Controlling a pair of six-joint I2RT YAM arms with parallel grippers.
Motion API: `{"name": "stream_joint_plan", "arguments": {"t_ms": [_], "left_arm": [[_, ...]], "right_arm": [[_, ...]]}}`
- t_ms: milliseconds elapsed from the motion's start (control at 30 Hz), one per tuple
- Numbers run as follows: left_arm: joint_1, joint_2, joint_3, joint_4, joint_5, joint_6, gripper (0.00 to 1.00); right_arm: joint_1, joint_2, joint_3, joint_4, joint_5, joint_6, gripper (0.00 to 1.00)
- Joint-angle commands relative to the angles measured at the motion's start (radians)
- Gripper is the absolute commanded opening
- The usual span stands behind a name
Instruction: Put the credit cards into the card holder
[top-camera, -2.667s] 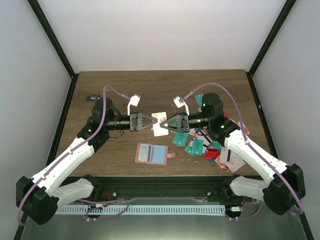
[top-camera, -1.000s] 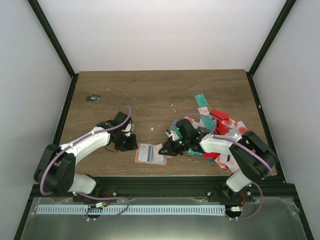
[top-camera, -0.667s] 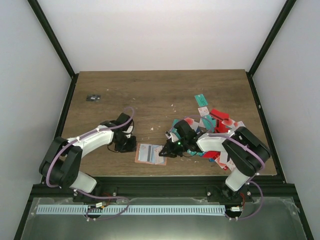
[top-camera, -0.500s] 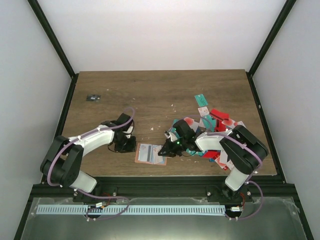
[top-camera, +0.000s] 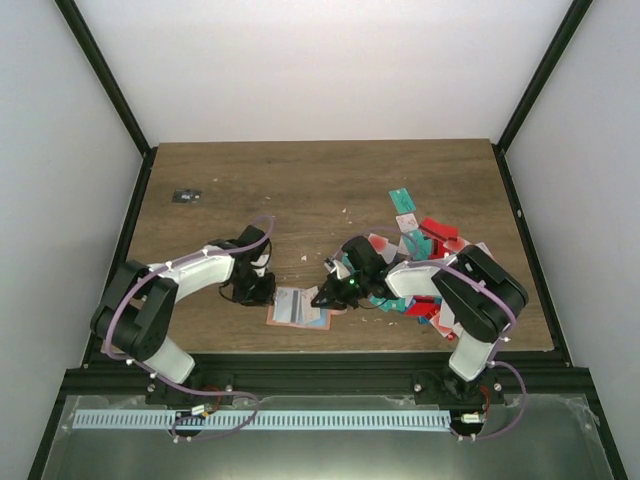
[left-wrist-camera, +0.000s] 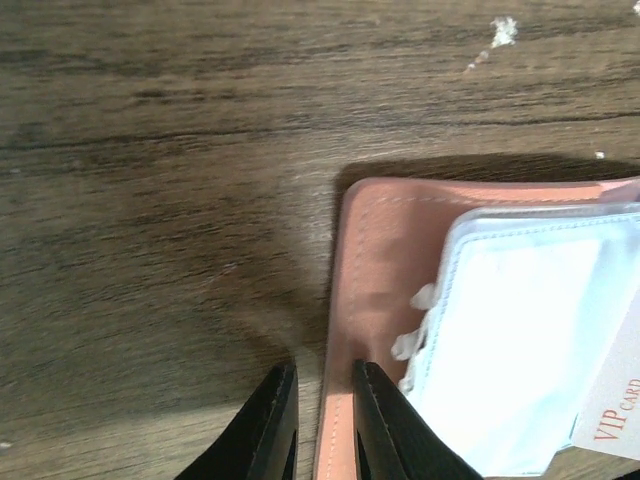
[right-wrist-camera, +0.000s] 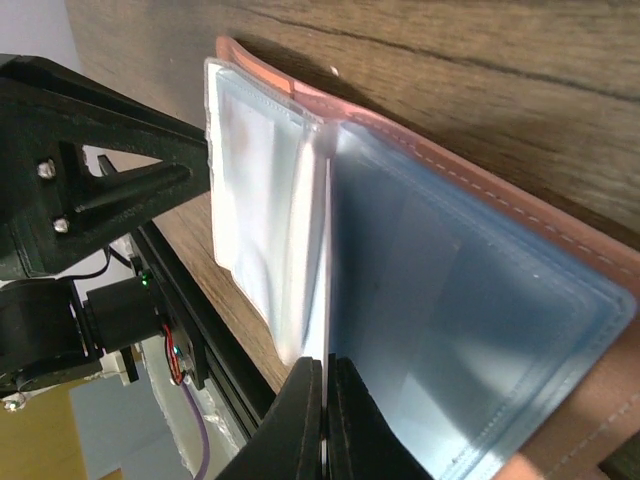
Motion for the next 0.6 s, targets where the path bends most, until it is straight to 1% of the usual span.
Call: {"name": "stream_joint_plan", "arguments": {"t_ms": [0, 233, 567], "left_arm": [[-0.005, 0.067, -0.035, 0.008, 0.003, 0.015, 0.18], [-0.011, 0.065, -0.043, 0.016, 0.016, 0.002, 0.17], [-0.015, 0.062, -0.052, 0.027, 0.024, -0.017, 0.16]], "right_arm": [[0.006, 0.007, 0.049, 0.020, -0.010, -0.012, 0.01], [0.006, -0.006, 0.053, -0.002, 0.006, -0.019, 0.01], [0.006, 0.029, 0.057, -0.038, 0.002, -0.024, 0.01]]}}
